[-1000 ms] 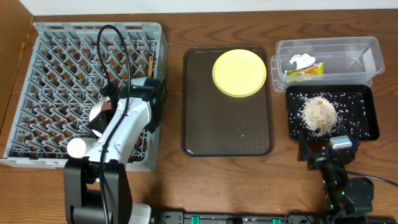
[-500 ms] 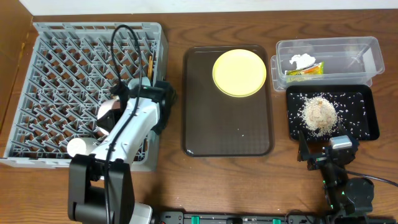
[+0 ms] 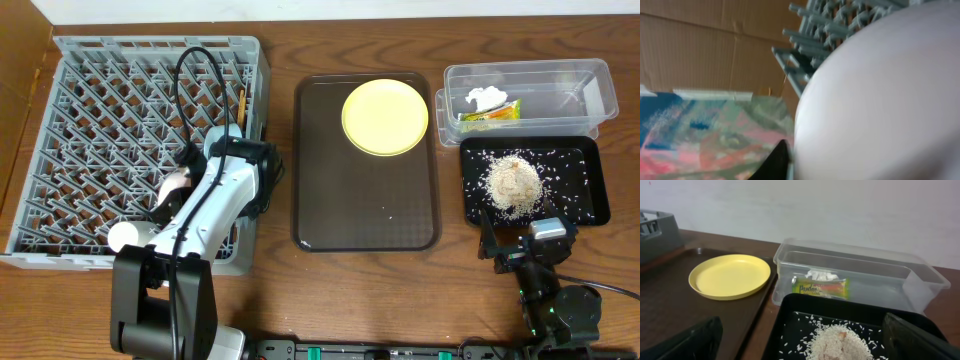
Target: Sort waste into correct bins and load items into the dishwasher
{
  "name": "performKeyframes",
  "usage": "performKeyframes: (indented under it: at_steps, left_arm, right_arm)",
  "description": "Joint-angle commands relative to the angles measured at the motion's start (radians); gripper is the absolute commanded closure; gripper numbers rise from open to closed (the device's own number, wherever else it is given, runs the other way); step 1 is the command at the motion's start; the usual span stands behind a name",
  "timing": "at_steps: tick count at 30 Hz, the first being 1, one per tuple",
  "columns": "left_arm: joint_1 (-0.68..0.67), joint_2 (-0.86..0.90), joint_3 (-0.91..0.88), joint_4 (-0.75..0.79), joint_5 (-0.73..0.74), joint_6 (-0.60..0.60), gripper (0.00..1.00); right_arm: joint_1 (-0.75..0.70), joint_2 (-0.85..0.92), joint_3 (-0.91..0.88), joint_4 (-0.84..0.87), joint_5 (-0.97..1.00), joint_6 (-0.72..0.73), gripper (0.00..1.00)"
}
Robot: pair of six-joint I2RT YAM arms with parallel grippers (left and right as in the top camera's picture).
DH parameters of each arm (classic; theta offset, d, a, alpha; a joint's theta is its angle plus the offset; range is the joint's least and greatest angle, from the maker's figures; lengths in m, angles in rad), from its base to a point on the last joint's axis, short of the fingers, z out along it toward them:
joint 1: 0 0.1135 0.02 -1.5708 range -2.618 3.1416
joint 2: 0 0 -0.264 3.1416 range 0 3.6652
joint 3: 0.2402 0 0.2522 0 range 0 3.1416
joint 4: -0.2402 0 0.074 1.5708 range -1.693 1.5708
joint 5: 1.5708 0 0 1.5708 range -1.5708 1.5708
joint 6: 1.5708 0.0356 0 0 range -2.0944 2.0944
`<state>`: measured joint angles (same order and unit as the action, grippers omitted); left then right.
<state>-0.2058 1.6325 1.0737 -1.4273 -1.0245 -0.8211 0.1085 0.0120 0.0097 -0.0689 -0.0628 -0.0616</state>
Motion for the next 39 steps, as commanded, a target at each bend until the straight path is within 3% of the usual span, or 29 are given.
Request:
performKeyframes:
  at_steps: [1, 12, 24, 29, 33, 39]
  left_arm:
    - [0.000, 0.003, 0.000, -0.042, 0.049, -0.135, 0.65]
    - [-0.010, -0.042, 0.091, -0.094, 0.114, -0.107, 0.31]
    - [-0.010, -0.052, 0.170, -0.070, 0.158, -0.074, 0.18]
    - [-0.010, -0.052, 0.169, -0.045, 0.167, -0.059, 0.17]
    - [-0.010, -0.052, 0.169, 0.003, 0.273, -0.059, 0.16]
    - [-0.009, -0.052, 0.169, 0.051, 0.311, -0.059, 0.11]
  right_arm:
    - [-0.003, -0.003, -0.004, 0.000, 0.002, 0.012, 0.01]
    - [-0.003, -0.003, -0.004, 0.000, 0.002, 0.012, 0.01]
    - [-0.003, -0.003, -0.004, 0.000, 0.002, 0.012, 0.01]
    - [-0.003, -0.003, -0.004, 0.000, 0.002, 0.012, 0.01]
    - [-0.003, -0.003, -0.004, 0.000, 0.002, 0.012, 0.01]
    - [-0.003, -0.003, -0.004, 0.000, 0.002, 0.012, 0.01]
